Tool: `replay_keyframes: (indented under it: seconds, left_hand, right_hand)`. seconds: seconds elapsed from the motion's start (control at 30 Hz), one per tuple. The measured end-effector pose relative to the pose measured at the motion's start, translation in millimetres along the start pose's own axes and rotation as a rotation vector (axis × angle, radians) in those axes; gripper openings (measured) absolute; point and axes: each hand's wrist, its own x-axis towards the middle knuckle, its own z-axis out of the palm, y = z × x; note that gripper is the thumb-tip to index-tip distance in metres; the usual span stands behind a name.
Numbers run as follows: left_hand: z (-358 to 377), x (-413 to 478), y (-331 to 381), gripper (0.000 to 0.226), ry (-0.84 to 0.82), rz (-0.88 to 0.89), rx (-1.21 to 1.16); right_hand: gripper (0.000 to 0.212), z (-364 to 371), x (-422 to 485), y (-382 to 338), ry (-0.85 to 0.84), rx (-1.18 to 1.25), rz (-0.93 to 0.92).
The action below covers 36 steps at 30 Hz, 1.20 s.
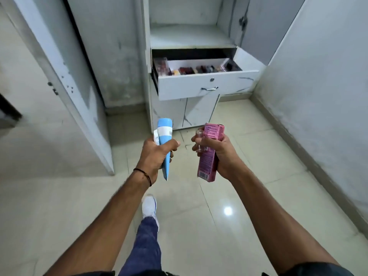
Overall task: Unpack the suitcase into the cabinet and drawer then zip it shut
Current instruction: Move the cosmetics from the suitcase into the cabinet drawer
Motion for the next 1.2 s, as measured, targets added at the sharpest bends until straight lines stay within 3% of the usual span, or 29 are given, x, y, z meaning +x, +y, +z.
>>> replay_keyframes:
  seconds: [0.33, 0.6, 0.9, 1.2]
  left_hand:
    - [36, 253, 109, 0.022, -0.104, 0.049, 0.02]
    - [83, 392, 136, 0.025, -0.129, -0.01, 0.049]
    - [167, 564, 142, 0.027, 0.008, -0.045, 0.12]
    - [230, 672, 109, 0.031, 0.293, -0.203, 0.225]
  right_hand:
    - [0.023, -2, 244, -92, 0.219, -0.072, -0.059]
    - [0.034, -50, 374, -116, 0.336, -0.093, -0.003]
    - [0.02, -147, 573, -156, 0.244, -0.159, -0.002]
    - [0.014, -238, 712, -133, 0.076, -0.387, 0.196]
